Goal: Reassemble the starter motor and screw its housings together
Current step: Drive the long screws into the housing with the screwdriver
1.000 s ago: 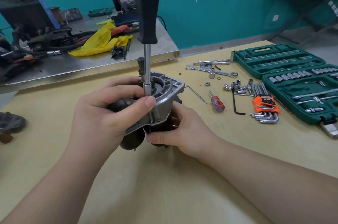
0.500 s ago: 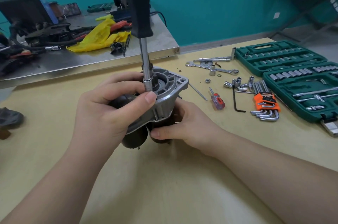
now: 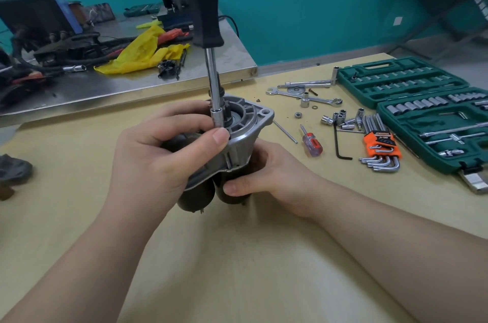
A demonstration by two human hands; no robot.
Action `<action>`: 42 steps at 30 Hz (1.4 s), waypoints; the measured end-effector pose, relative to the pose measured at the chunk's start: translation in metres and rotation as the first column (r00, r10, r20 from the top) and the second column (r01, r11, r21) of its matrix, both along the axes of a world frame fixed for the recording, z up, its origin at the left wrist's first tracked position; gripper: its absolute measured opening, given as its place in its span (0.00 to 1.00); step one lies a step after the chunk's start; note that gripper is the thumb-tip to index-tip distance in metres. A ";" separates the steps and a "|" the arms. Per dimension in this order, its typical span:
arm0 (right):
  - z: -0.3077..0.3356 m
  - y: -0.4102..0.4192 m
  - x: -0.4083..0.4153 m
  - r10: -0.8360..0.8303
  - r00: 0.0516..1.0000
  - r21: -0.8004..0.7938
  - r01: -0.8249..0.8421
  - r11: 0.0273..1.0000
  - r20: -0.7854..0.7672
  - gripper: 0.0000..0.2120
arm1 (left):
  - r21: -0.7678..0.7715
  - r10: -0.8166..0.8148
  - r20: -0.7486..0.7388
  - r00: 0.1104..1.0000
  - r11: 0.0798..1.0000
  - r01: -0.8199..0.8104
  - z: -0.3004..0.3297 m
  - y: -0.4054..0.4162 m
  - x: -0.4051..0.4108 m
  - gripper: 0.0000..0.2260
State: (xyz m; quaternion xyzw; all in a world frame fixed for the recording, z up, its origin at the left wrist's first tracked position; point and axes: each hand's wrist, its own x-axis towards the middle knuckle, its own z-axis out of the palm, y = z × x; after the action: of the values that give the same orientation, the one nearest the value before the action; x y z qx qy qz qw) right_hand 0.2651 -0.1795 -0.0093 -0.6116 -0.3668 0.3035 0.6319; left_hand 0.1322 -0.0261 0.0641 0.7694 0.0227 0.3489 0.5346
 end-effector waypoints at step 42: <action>0.188 -0.009 -0.002 -0.477 0.705 0.555 0.141 0.820 0.526 0.13 | 0.627 -0.003 -0.072 0.997 0.778 0.047 0.001 0.015 0.017 0.36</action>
State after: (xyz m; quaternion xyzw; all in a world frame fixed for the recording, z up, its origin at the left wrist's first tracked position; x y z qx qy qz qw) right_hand 0.2631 -0.1881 0.1791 -0.5575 -0.5114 -0.1390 0.6390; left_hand 0.1487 -0.0114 0.0652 0.9149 -0.0870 0.3036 0.2514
